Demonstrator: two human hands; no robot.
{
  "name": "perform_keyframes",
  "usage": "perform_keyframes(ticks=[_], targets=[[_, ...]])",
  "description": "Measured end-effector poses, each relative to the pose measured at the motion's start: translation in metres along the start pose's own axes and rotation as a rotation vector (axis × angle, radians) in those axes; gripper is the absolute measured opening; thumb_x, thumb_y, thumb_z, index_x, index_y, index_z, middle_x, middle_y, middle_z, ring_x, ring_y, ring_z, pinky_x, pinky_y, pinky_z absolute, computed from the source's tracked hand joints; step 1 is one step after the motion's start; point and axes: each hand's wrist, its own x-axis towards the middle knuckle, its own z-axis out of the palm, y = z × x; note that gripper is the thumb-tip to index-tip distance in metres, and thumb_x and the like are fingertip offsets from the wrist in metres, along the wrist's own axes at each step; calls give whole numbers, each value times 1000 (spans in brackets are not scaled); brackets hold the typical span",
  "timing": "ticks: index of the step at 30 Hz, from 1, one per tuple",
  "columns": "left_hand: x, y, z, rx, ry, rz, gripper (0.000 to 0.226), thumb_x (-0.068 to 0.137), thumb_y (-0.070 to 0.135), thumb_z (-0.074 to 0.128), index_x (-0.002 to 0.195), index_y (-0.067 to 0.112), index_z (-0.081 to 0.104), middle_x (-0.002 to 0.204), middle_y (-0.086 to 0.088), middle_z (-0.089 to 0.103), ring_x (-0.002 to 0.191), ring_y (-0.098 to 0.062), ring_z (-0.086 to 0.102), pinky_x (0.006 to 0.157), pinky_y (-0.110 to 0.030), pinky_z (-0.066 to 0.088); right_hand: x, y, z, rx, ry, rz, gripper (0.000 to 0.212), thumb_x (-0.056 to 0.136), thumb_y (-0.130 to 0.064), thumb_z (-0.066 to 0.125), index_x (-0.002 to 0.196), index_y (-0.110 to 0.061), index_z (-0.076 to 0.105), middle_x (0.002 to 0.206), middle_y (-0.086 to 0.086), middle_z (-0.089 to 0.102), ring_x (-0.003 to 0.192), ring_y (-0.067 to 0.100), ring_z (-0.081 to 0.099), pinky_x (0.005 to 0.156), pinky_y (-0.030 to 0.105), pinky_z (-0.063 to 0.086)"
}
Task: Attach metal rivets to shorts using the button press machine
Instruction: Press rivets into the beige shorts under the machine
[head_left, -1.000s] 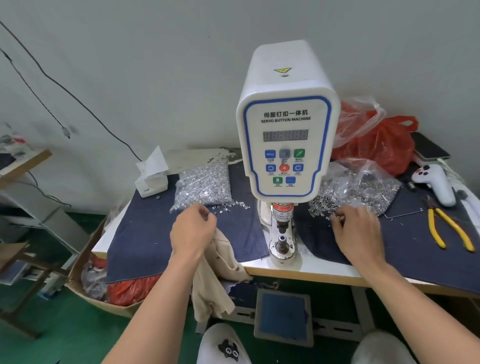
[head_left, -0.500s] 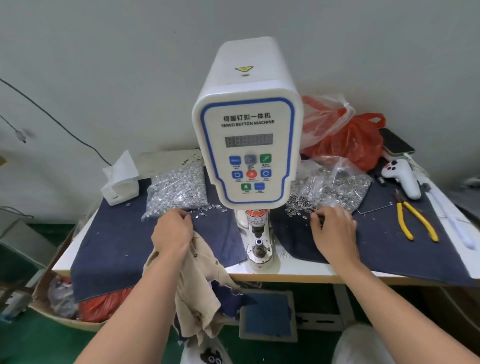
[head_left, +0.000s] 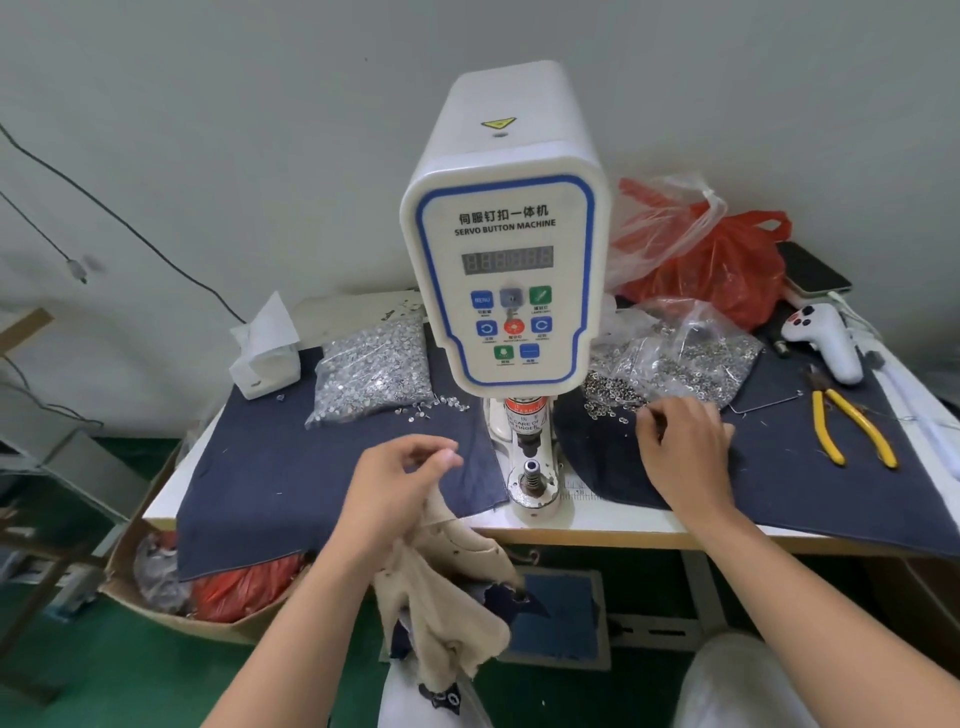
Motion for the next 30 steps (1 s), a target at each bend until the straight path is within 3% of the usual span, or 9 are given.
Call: perform_keyframes(ticks=[3,4,9,11,16,21,25,28,30], targets=[[-18,7,16,-203,-130,-116,10,99,24,73,106,23,78,98,7,82,94,2,73,94,-26,53,-10,-10,-11,94,138,-170,11,95,-23,66,88,-15,66,87,0,62,92,31,54,80,44,33],[-22,8,21,-297,-163,-173,13,98,23,73,109,19,78,102,3,82,101,-4,74,99,-31,54,-15,-17,-15,158,135,-234,12,96,-25,66,88,-16,67,87,-1,62,92,29,55,84,45,36],[-34,14,44,-622,-347,-428,33,83,31,82,111,12,83,115,-8,79,86,-16,74,70,-30,61,-56,-71,-35,453,-155,-481,16,91,-36,69,89,-22,75,88,-12,65,87,16,57,82,41,46],[-37,14,50,-666,-442,-450,35,88,33,79,116,14,81,124,-14,76,89,-25,65,73,-35,61,-64,-83,-39,475,-287,-431,11,89,-36,73,93,-26,76,90,-18,64,90,8,55,83,36,48],[-40,11,57,-752,-494,-579,46,88,34,78,126,8,76,143,-26,61,108,-35,50,96,-52,49,-64,-84,-47,532,-351,-358,8,86,-20,81,94,-22,79,89,-20,65,89,10,61,79,23,51],[-41,12,57,-740,-469,-607,47,84,40,78,120,11,80,125,-8,75,97,-28,59,87,-47,55,-58,-81,-41,544,-395,-290,7,88,-17,78,86,-23,74,86,-19,67,83,6,62,71,9,41],[-42,11,49,-639,-287,-574,40,80,49,79,96,13,86,88,-4,79,77,-19,68,71,-37,64,-40,-81,-29,439,-407,-191,7,92,-25,74,85,-26,73,87,-17,70,84,-4,61,71,6,39],[-43,5,41,-590,-230,-551,36,91,50,77,93,15,86,100,-9,79,96,-26,71,83,-42,64,-33,-87,-23,346,-458,-259,17,92,-27,75,82,-35,64,80,-21,63,83,-12,58,70,3,38],[-45,4,36,-571,-236,-534,32,93,51,74,92,21,86,99,-4,81,110,-28,70,84,-39,65,-31,-88,-22,299,-465,-295,20,92,-27,75,81,-37,60,77,-23,59,85,-15,56,72,2,38]])
